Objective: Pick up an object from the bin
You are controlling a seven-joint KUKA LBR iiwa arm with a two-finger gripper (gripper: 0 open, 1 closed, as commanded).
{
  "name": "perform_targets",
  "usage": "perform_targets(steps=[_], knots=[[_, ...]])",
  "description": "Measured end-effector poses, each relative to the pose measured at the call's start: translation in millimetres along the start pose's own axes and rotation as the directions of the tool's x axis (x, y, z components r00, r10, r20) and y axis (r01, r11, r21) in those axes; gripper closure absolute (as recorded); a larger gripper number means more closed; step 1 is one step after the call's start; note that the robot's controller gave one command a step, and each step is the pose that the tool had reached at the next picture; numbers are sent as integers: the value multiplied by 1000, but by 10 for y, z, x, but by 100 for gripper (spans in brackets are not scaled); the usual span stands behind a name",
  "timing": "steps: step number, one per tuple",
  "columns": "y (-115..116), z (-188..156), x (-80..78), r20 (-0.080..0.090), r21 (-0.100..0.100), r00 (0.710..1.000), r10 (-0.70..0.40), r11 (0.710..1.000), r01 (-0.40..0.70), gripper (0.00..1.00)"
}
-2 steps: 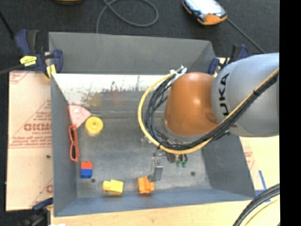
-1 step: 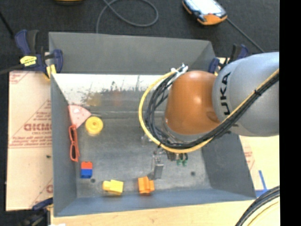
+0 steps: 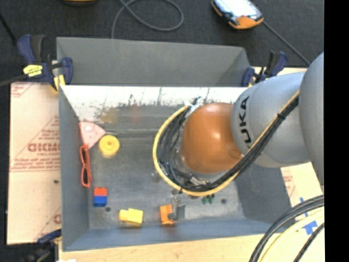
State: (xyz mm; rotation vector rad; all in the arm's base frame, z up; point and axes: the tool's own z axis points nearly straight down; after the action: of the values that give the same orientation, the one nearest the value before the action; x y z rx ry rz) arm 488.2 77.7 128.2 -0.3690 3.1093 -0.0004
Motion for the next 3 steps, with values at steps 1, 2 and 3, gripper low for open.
perform_targets(steps=[1, 2, 3], knots=[[559, 41, -48, -9, -3, 998, -62, 998, 62, 0], [1019, 102, -194, -6, -3, 990, -142, 990, 141, 0], [884, 551, -119, 15, 0, 952, -306, 952, 306, 0]])
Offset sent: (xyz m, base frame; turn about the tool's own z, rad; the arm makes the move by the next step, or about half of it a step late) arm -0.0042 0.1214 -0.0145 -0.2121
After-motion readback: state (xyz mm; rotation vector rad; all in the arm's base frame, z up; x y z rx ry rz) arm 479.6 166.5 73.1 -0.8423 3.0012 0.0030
